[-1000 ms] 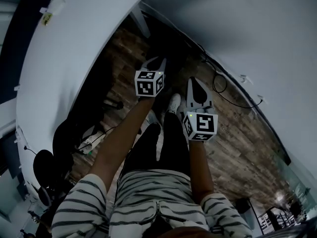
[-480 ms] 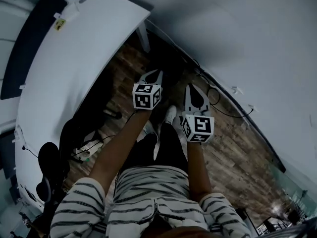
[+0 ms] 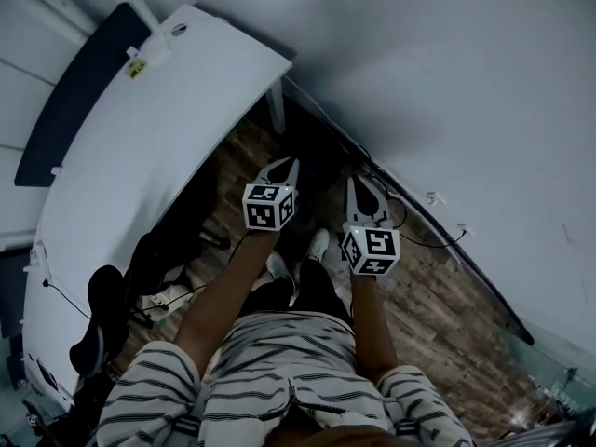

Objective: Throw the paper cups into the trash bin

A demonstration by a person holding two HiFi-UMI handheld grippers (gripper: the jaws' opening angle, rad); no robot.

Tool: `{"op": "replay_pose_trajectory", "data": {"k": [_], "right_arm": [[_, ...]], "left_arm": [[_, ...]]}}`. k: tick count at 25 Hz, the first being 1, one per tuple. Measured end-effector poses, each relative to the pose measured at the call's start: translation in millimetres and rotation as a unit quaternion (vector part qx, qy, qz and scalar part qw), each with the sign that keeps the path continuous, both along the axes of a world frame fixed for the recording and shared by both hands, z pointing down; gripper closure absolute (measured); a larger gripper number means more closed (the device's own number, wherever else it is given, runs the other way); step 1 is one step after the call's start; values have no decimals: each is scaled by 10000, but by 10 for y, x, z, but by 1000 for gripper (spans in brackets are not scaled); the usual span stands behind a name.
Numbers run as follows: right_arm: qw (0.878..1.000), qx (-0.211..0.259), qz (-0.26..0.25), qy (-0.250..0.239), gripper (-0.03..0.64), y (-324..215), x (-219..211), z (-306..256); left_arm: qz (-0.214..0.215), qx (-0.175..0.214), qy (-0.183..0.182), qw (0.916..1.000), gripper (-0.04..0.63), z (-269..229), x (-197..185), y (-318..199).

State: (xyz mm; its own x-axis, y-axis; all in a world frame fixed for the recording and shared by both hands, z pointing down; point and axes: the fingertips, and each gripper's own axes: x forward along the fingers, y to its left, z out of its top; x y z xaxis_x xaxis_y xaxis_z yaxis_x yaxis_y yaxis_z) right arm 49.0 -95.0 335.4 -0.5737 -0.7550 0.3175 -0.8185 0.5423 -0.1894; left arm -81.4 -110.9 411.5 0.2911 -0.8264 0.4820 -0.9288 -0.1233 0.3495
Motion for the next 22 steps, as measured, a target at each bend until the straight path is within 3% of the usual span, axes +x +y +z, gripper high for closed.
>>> {"op": "replay_pose_trajectory", "data": {"k": [22], "right_arm": [[9974, 450, -523, -195, 607, 428, -290, -789]], "left_arm": [[310, 1206, -182, 9921, 572, -1285, 42, 533]]}}
